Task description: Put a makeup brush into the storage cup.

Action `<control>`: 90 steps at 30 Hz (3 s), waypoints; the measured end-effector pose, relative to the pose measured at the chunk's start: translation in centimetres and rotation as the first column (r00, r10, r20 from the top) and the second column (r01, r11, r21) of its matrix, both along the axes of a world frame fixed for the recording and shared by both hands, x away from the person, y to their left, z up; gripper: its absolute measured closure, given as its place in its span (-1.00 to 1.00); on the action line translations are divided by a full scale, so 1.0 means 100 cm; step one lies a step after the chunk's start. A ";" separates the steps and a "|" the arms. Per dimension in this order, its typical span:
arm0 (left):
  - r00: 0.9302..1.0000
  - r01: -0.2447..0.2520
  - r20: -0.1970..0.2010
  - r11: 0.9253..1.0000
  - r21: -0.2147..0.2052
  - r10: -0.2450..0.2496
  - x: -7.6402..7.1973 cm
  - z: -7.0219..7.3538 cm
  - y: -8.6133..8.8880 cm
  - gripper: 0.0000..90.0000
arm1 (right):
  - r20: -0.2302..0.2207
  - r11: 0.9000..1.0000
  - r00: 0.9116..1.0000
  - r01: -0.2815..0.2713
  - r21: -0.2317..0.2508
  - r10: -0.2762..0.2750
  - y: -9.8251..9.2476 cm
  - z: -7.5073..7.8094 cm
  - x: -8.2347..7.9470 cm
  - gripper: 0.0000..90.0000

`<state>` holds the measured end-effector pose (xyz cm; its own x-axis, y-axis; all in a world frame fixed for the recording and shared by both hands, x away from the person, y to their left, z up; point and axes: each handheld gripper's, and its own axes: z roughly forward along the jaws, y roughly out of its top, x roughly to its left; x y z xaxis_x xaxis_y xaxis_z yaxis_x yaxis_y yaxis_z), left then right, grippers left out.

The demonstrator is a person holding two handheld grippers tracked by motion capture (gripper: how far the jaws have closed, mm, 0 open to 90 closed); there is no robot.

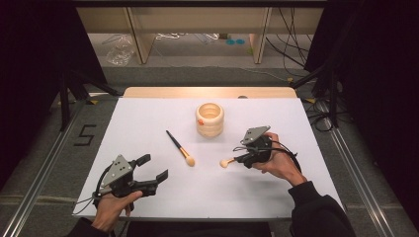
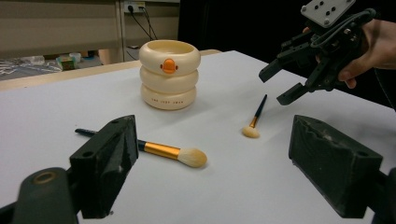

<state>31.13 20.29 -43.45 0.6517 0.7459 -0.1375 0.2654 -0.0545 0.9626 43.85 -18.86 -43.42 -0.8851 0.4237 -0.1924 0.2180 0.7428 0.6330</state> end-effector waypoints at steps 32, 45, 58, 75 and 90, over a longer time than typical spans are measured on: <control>1.000 0.003 -0.005 1.000 0.003 -0.003 0.000 -0.001 0.002 -0.66 | -0.139 0.967 0.987 -0.114 -0.229 0.083 0.010 -0.010 0.029 0.12; 1.000 0.001 -0.008 1.000 0.005 -0.001 0.000 -0.001 0.002 -0.65 | -0.184 0.947 0.979 -0.141 -0.287 0.090 0.011 -0.013 0.037 0.24; 1.000 0.000 -0.012 1.000 0.009 0.000 0.000 -0.001 0.002 -0.65 | -0.226 0.936 0.970 -0.158 -0.314 0.088 0.016 -0.020 0.042 0.33; 1.000 -0.002 -0.010 1.000 0.009 0.002 0.000 -0.001 0.002 -0.65 | -0.272 0.932 0.960 -0.158 -0.325 0.068 0.018 -0.021 0.047 0.47; 1.000 -0.005 -0.012 1.000 0.006 0.005 0.000 -0.001 0.003 -0.65 | -0.342 0.921 0.939 -0.152 -0.358 0.022 0.022 -0.020 0.049 0.69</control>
